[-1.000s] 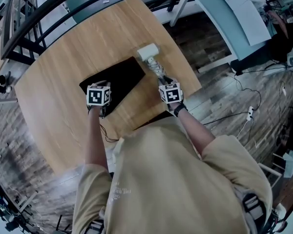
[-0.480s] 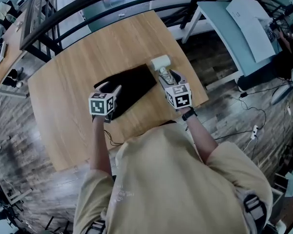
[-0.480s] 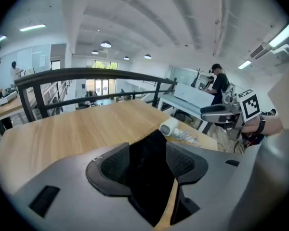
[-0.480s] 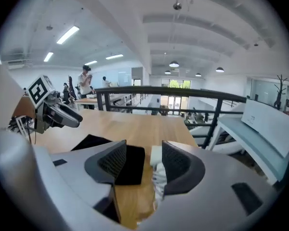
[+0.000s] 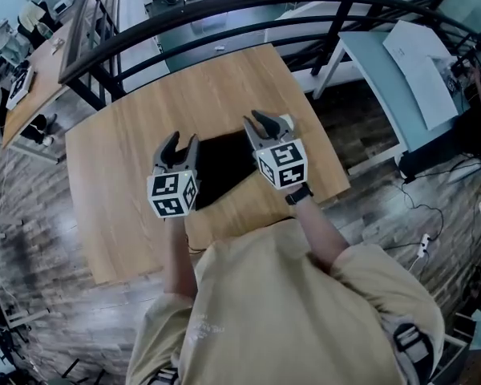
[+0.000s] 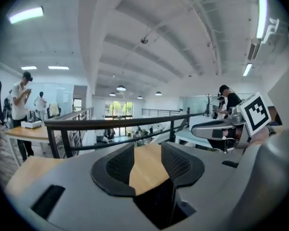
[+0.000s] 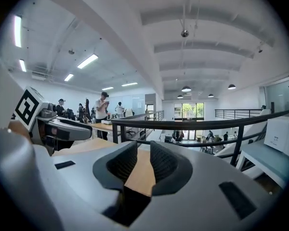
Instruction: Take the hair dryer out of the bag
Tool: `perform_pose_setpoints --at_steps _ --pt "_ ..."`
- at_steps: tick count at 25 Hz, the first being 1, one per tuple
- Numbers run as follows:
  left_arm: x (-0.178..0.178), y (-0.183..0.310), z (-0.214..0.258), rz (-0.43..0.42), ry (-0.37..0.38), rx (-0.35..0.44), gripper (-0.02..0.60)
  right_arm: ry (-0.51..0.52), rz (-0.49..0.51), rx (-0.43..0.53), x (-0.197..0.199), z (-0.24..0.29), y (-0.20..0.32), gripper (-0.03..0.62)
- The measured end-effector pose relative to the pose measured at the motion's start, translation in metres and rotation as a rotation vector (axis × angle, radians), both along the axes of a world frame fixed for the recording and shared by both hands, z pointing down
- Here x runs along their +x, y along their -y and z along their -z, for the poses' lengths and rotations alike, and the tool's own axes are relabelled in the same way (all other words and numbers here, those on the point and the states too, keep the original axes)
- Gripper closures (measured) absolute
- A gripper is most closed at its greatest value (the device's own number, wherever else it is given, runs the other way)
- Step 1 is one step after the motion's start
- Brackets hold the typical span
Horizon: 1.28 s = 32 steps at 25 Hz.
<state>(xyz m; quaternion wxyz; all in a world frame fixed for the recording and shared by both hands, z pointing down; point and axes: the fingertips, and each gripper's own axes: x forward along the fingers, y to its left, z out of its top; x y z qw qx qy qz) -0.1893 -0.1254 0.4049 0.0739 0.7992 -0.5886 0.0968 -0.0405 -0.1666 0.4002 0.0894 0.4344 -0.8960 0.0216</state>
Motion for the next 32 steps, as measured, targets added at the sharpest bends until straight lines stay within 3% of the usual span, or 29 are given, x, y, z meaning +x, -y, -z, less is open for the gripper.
perform_pose_setpoints --at_steps 3,8,12,20,32 --pt "-0.002 -0.007 0.026 0.072 0.058 0.093 0.455 0.002 0.021 0.035 -0.006 0.018 -0.006 0.547" --pt "-0.006 -0.015 0.046 0.127 0.038 0.157 0.569 -0.026 -0.006 0.095 -0.005 0.033 -0.012 0.580" --pt "-0.006 -0.021 0.044 0.135 -0.007 0.157 0.571 -0.033 -0.023 0.134 -0.008 0.038 -0.015 0.580" --pt "0.003 -0.024 0.048 0.112 0.030 0.169 0.571 -0.037 -0.008 0.131 -0.017 0.037 -0.023 0.580" --pt "0.012 -0.025 0.040 0.080 0.015 0.166 0.571 -0.019 0.025 0.120 -0.023 0.033 -0.030 0.580"
